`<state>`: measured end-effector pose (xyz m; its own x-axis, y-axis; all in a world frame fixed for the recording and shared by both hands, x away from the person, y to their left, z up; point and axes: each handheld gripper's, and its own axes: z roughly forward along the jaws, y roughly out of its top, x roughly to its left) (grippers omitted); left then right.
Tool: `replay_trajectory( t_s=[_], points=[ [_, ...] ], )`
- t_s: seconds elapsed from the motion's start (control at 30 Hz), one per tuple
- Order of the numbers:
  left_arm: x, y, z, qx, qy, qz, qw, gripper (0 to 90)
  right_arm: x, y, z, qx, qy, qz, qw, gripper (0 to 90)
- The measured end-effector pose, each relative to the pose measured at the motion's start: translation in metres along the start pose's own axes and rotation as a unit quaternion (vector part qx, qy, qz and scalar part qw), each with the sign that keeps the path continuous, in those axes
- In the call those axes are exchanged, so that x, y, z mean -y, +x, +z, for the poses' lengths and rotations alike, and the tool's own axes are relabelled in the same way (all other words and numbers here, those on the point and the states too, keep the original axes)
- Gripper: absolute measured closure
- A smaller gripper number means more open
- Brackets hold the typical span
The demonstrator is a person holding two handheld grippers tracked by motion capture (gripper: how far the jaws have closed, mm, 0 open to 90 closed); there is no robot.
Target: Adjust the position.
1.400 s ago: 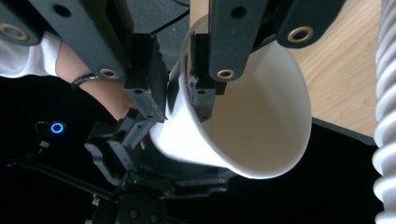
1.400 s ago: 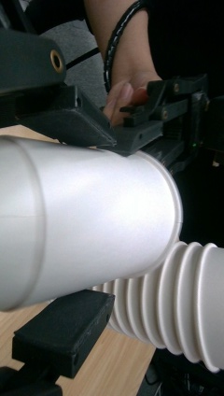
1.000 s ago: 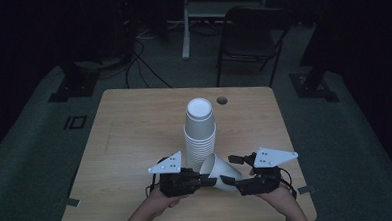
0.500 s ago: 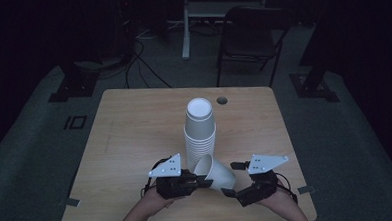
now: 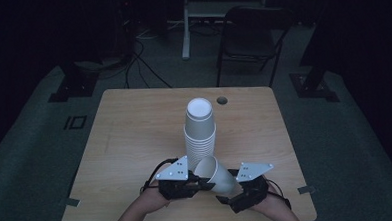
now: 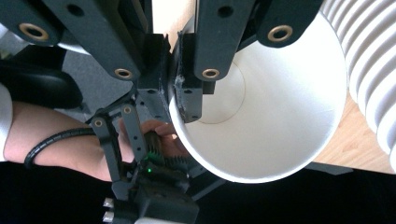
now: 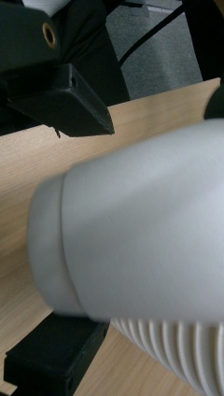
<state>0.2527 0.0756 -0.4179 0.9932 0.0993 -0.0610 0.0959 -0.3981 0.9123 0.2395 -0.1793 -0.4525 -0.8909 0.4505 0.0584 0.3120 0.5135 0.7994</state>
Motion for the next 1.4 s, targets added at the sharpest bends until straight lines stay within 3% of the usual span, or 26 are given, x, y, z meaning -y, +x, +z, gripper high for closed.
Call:
replay_trajectory(
  t_s=[0.13,0.27,0.5,0.57,0.6,0.63,0.67,0.7,0.83,0.9,0.97,1.0,1.1,1.23,1.3,1.33,1.37,1.4],
  points=[
    [0.0,-0.001,0.001,0.004,-0.001,0.0,1.0,85.4,0.002,0.0,0.003,0.005,-0.002,0.0,1.0,12.1],
    [-0.001,-0.001,0.002,0.008,0.001,0.004,1.0,85.4,0.004,0.002,0.004,0.016,-0.004,-0.006,0.9998,23.1],
    [-0.002,0.0,0.002,0.006,-0.002,-0.004,1.0,84.0,0.004,0.001,0.004,0.015,-0.004,-0.008,0.9998,24.1],
    [-0.002,-0.001,0.002,0.004,0.003,0.007,1.0,84.4,0.005,0.0,0.003,0.012,-0.008,-0.005,0.9999,24.2],
    [-0.003,-0.001,0.002,0.004,0.003,0.003,1.0,84.2,0.005,0.001,0.003,0.017,-0.007,-0.008,0.9998,24.3],
    [-0.003,-0.002,0.002,0.009,0.006,0.005,0.9999,84.6,0.005,0.001,0.003,0.016,-0.007,-0.006,0.9998,24.4],
    [-0.004,-0.003,0.002,0.001,0.012,0.015,0.9998,85.3,0.005,0.002,0.003,0.016,-0.006,-0.011,0.9998,24.4],
    [-0.005,-0.004,0.003,0.0,0.014,0.008,0.9999,85.5,0.005,0.002,0.004,0.023,-0.003,-0.013,0.9996,24.2],
    [-0.006,-0.004,0.004,0.005,0.025,0.013,0.9996,85.5,0.004,0.0,0.005,0.006,0.003,0.0,1.0,22.8],
    [-0.006,-0.003,0.003,0.009,0.026,0.009,0.9996,85.4,0.004,0.001,0.005,0.015,-0.001,-0.005,0.9999,22.9],
    [-0.006,-0.002,0.003,0.011,0.032,0.007,0.9994,85.5,0.004,0.001,0.005,0.008,0.001,0.0,1.0,23.0],
    [-0.006,-0.004,0.004,0.011,0.048,0.021,0.9986,85.8,0.004,0.001,0.006,0.007,0.003,-0.001,1.0,22.4],
    [-0.005,-0.006,0.007,0.009,0.053,0.027,0.9982,86.1,0.003,0.001,0.008,-0.002,0.012,0.0,0.9999,20.5],
    [-0.004,-0.005,0.01,0.009,0.06,0.018,0.998,86.2,0.003,0.001,0.01,-0.005,0.019,-0.002,0.9998,19.4],
    [-0.003,-0.007,0.012,0.011,0.078,0.034,0.9963,86.3,0.003,0.002,0.011,-0.007,0.02,-0.003,0.9998,18.5],
    [-0.003,-0.007,0.013,0.013,0.074,0.024,0.9969,86.3,0.003,0.003,0.012,-0.008,0.023,-0.007,0.9997,16.6],
    [-0.002,-0.007,0.013,0.02,0.08,0.027,0.9962,86.3,0.003,0.003,0.012,-0.005,0.023,-0.006,0.9997,16.0],
    [-0.002,-0.007,0.014,0.01,0.086,0.031,0.9958,86.3,0.003,0.003,0.012,-0.012,0.023,-0.005,0.9996,14.8]
  ],
)
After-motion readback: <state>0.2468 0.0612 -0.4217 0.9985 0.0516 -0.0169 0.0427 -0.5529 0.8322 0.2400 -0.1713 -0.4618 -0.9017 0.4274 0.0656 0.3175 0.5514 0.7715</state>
